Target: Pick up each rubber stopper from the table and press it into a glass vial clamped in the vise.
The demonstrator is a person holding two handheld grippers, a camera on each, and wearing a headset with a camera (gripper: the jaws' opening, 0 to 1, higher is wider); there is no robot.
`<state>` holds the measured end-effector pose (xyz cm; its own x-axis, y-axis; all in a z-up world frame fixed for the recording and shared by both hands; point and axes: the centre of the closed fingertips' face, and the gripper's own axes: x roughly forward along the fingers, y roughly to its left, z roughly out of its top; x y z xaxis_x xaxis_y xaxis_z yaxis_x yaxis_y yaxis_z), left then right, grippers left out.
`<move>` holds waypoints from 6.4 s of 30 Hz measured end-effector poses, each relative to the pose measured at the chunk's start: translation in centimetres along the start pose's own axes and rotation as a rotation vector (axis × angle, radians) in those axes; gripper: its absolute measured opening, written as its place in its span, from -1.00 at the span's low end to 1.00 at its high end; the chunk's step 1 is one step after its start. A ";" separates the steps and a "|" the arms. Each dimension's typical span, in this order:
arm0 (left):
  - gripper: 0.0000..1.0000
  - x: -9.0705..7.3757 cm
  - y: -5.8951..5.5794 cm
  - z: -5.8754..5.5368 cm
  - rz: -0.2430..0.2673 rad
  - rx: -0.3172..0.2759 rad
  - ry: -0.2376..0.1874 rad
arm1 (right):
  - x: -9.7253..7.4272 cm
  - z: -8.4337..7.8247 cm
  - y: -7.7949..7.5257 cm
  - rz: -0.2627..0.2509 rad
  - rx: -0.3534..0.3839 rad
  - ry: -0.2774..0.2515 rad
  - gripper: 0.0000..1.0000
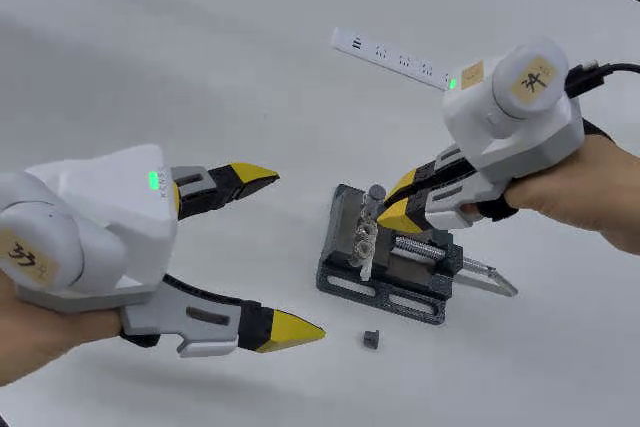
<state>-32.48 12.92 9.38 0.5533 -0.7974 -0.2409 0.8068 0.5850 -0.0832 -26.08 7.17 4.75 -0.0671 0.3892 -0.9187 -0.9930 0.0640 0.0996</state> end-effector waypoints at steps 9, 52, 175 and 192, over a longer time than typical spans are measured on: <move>0.70 0.0 -0.2 -0.2 -0.006 -0.004 -0.004 | 0.7 -0.8 -0.2 0.003 -0.006 0.038 -0.89; 0.67 0.3 -0.4 -0.3 -0.019 -0.024 -0.013 | 1.8 -1.1 -0.6 -0.006 -0.080 0.145 -0.90; 0.63 0.8 -0.3 0.2 -0.028 -0.034 -0.032 | 1.7 -1.1 -0.4 -0.014 -0.093 0.134 -1.00; 0.62 0.8 -0.2 0.4 -0.023 -0.037 -0.045 | 1.9 -0.9 -0.4 -0.014 -0.116 0.188 -1.00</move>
<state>-32.17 12.10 9.59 0.5443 -0.8160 -0.1945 0.8116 0.5710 -0.1240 -25.95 7.02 2.65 -0.0599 0.2106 -0.9757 -0.9978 -0.0420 0.0522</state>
